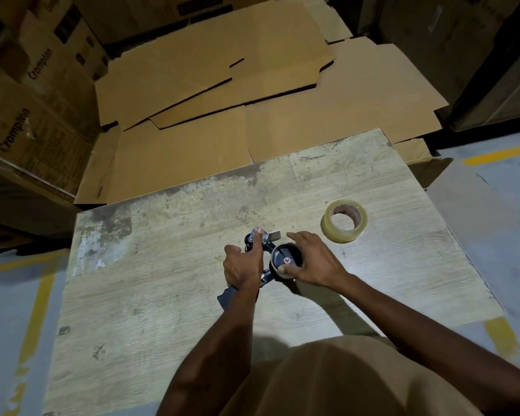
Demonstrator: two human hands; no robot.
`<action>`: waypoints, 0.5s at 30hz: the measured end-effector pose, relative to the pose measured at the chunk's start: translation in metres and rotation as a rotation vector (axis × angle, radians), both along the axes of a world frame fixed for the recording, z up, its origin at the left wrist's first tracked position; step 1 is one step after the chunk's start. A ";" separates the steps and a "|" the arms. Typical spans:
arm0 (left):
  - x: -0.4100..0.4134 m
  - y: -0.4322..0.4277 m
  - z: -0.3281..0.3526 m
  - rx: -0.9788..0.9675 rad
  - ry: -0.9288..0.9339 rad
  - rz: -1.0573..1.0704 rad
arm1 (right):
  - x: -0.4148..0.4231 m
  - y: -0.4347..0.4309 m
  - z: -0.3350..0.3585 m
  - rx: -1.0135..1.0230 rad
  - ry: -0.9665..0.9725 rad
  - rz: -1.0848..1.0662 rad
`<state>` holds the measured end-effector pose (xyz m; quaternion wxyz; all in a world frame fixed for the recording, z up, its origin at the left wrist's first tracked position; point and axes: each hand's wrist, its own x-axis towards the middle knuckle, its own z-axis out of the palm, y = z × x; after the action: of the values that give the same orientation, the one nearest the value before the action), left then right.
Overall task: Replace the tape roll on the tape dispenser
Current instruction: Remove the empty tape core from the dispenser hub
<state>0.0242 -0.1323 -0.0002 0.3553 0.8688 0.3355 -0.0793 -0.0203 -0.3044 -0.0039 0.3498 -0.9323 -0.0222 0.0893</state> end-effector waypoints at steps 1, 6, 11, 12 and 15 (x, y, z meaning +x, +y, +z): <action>0.000 0.000 0.000 0.001 0.000 -0.001 | -0.004 0.004 -0.004 -0.031 -0.022 0.033; 0.001 0.001 0.001 0.005 0.009 -0.020 | -0.017 0.017 -0.023 -0.062 -0.163 0.099; 0.002 0.000 0.001 0.031 0.028 -0.024 | -0.023 0.031 -0.036 0.142 -0.138 -0.124; 0.002 0.000 0.001 0.038 0.031 -0.025 | -0.023 0.033 -0.039 0.190 -0.104 -0.174; 0.004 -0.003 0.001 0.047 0.040 -0.029 | -0.020 0.030 -0.045 0.326 0.008 -0.287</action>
<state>0.0286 -0.1352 0.0009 0.3268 0.8800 0.3316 -0.0937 -0.0406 -0.2743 -0.0491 0.5052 -0.8566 0.0981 0.0374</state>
